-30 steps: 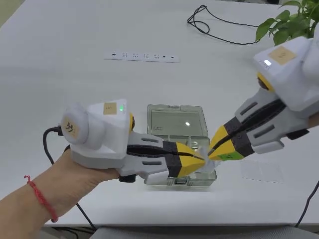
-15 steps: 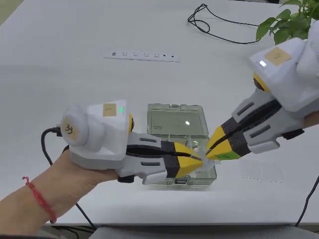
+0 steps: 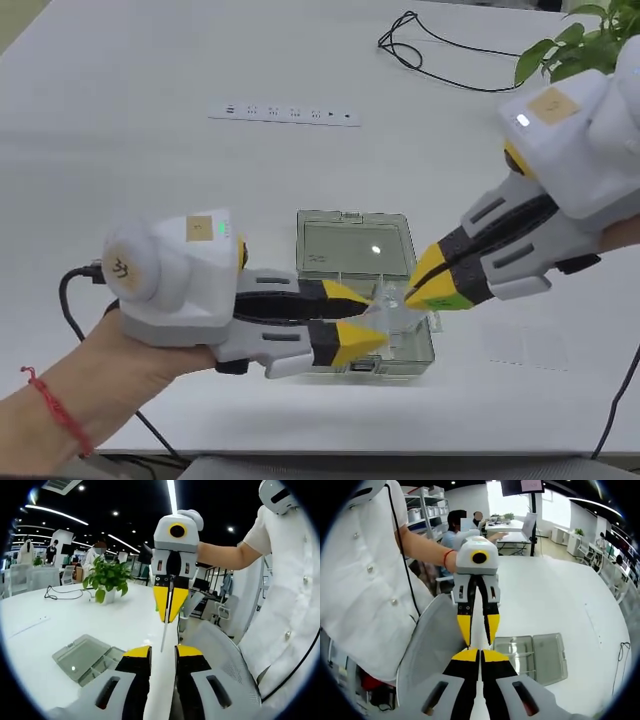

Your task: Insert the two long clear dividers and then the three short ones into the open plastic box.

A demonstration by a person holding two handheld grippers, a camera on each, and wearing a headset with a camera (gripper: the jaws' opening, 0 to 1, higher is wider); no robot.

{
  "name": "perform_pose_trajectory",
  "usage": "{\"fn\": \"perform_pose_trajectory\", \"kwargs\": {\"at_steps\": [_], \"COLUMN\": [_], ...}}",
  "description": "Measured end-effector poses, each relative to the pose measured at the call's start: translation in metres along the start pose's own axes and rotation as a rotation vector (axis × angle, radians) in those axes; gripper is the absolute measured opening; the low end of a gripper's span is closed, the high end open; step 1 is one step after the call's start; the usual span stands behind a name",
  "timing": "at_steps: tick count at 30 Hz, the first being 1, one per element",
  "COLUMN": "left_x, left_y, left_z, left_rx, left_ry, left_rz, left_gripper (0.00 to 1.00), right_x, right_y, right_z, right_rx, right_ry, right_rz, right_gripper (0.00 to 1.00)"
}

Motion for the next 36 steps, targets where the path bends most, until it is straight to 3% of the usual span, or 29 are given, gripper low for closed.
{"fn": "perform_pose_trajectory", "kwargs": {"at_steps": [9, 16, 22, 33, 36], "left_x": [-0.021, -0.032, -0.043, -0.051, -0.054], "left_y": [-0.022, -0.035, -0.044, -0.053, -0.055], "left_z": [-0.011, -0.020, -0.027, -0.036, -0.039], "left_rx": [-0.021, -0.049, -0.065, -0.073, -0.079], "left_ry": [-0.005, 0.008, 0.013, -0.006, -0.010], "left_rz": [0.113, 0.178, 0.239, 0.286, 0.306], "left_gripper": [0.36, 0.47, 0.63, 0.74, 0.78], "right_x": [0.018, 0.039, 0.054, 0.075, 0.074], "right_y": [0.006, 0.016, 0.029, 0.062, 0.072], "right_z": [0.001, -0.003, -0.007, -0.018, -0.021], "right_rx": [-0.009, -0.011, -0.022, -0.043, -0.045], "right_ry": [0.003, 0.018, 0.030, 0.034, 0.044], "right_rz": [-0.060, -0.071, -0.074, -0.082, -0.082], "right_gripper": [0.03, 0.03, 0.03, 0.03, 0.03]}}
Point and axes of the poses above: the centre of the closed fingertips' face, and the gripper's own axes: y roughly forward along the fingers, x roughly to its right, z roughly out of its top, the point moved 3 cm from there along -y, roughly backward along the fingers, and after that the axes turned 10 degrees about -y, right-handed, at the moved point
